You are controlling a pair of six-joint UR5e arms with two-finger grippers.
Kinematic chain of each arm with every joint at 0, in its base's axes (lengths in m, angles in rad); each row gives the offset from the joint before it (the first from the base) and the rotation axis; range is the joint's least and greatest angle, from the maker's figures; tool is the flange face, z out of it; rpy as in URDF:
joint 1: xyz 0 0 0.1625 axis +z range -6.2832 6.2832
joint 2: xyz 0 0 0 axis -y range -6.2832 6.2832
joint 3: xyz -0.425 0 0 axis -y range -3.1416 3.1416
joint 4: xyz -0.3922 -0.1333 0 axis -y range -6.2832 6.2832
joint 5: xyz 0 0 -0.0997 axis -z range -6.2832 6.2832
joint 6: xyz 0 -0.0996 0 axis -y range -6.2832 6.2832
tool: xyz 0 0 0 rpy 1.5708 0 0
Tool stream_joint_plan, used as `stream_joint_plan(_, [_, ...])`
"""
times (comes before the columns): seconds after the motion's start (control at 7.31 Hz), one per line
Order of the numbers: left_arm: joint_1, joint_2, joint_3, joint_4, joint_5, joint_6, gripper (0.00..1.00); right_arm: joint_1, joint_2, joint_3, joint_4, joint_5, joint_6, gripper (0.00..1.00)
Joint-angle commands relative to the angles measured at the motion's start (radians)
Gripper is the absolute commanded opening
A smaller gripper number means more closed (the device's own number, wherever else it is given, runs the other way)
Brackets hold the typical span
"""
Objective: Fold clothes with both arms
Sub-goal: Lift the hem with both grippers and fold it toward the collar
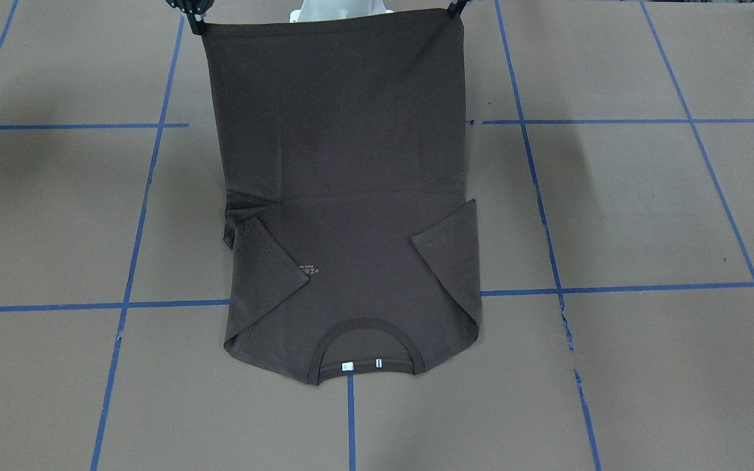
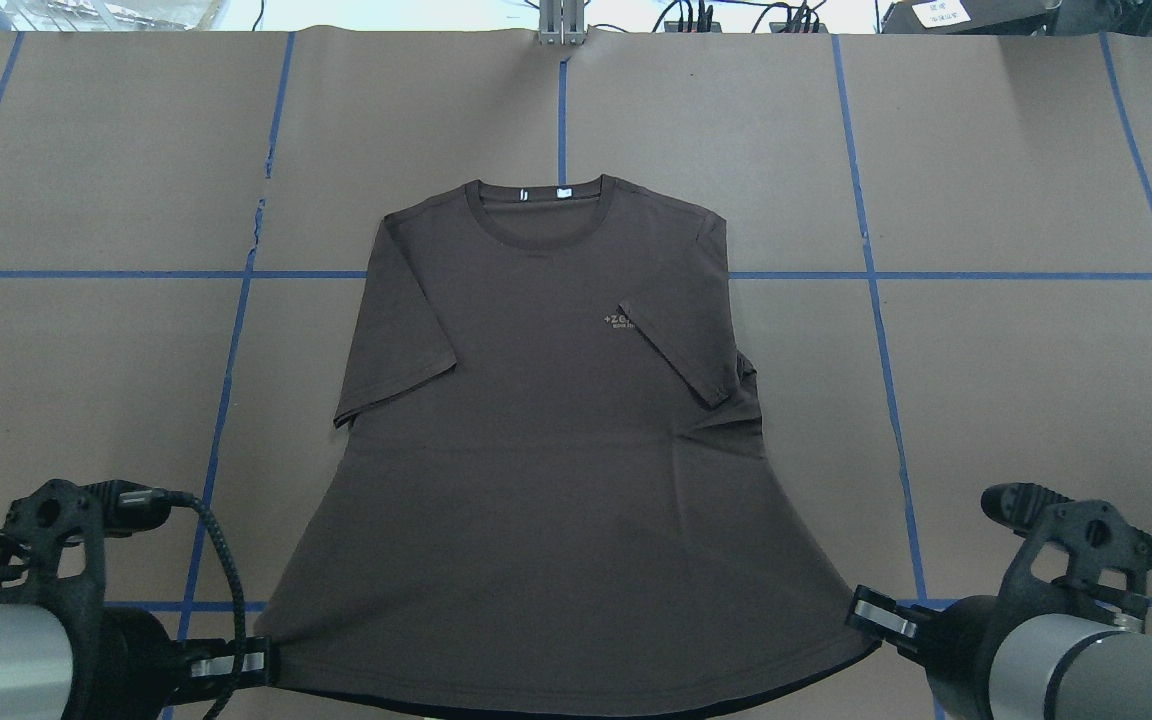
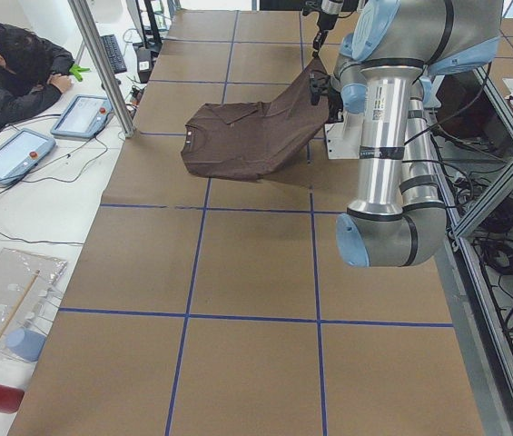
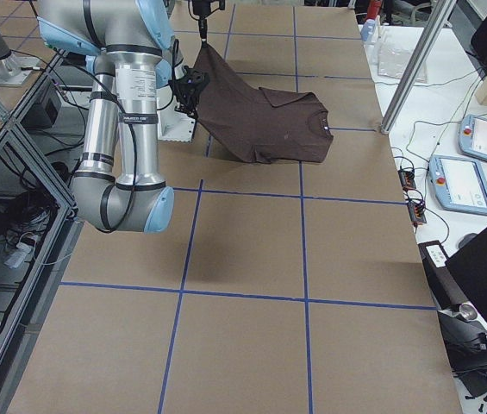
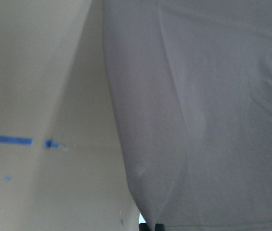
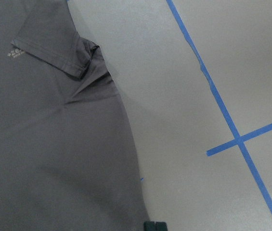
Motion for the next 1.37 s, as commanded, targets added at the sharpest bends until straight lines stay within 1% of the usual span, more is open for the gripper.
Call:
stream_joint_plan(0.0, [-0.060, -0.040, 0.009, 0.035, -0.024, 0.080, 0.00, 0.090, 0.026, 0.018, -0.028, 0.044, -0.018, 0.00])
stream_joint_plan(0.14, [-0.159, -0.097, 0.058, 0.038, -0.027, 0.205, 0.00, 0.208, 0.074, -0.014, -0.030, 0.133, -0.082, 0.00])
stream_joint_plan(0.27, [-0.273, -0.137, 0.110, 0.057, -0.074, 0.294, 0.00, 0.302, 0.143, -0.078, -0.030, 0.187, -0.145, 0.00])
stream_joint_plan(0.41, [-0.353, -0.184, 0.168, 0.089, -0.097, 0.359, 0.00, 0.372, 0.226, -0.165, -0.030, 0.193, -0.176, 0.00])
stream_joint_plan(0.55, [-0.398, -0.220, 0.230, 0.091, -0.098, 0.367, 0.00, 0.452, 0.297, -0.265, -0.030, 0.210, -0.228, 0.00])
stream_joint_plan(0.68, [-0.445, -0.276, 0.305, 0.091, -0.098, 0.402, 0.00, 0.533, 0.319, -0.358, -0.016, 0.253, -0.300, 0.00])
stream_joint_plan(0.82, [-0.493, -0.312, 0.386, 0.083, -0.098, 0.465, 0.00, 0.595, 0.352, -0.434, -0.014, 0.258, -0.346, 0.00])
stream_joint_plan(0.96, [-0.533, -0.345, 0.469, 0.062, -0.096, 0.505, 0.00, 0.635, 0.369, -0.522, 0.039, 0.259, -0.365, 0.00])
stream_joint_plan(1.09, [-0.556, -0.350, 0.556, -0.010, -0.093, 0.533, 0.00, 0.654, 0.371, -0.639, 0.174, 0.259, -0.366, 0.00])
stream_joint_plan(1.23, [-0.577, -0.352, 0.677, -0.125, -0.088, 0.537, 0.00, 0.663, 0.382, -0.763, 0.302, 0.258, -0.368, 0.00])
